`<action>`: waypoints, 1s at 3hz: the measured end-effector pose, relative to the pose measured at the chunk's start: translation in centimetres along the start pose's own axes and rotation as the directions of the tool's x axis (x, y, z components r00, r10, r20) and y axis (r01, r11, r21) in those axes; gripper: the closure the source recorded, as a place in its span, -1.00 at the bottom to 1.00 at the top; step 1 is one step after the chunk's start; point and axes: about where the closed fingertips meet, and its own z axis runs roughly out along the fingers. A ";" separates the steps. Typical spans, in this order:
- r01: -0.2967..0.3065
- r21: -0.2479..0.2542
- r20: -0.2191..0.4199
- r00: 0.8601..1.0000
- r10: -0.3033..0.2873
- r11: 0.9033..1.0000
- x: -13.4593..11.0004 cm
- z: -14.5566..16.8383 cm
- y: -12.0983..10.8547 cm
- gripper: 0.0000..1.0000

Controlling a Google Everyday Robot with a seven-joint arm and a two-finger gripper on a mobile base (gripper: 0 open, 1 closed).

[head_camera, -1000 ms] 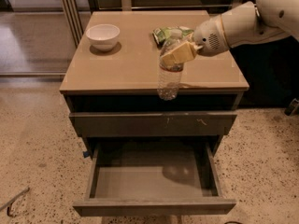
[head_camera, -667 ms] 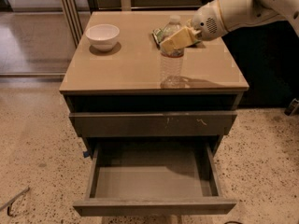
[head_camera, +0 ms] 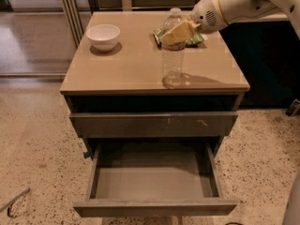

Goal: Pick water bottle from middle drawer and place on counter

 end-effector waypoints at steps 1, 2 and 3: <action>0.012 0.011 0.019 1.000 -0.012 1.000 0.2 0.4 -0.2 1.00; 0.003 0.010 0.034 0.999 -0.003 1.000 1.0 1.3 -0.2 1.00; -0.006 0.006 0.042 0.999 0.006 1.000 1.5 1.9 -0.2 1.00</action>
Offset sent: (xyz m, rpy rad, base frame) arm 0.0030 0.0016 -0.0277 0.0486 -0.0233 -0.0231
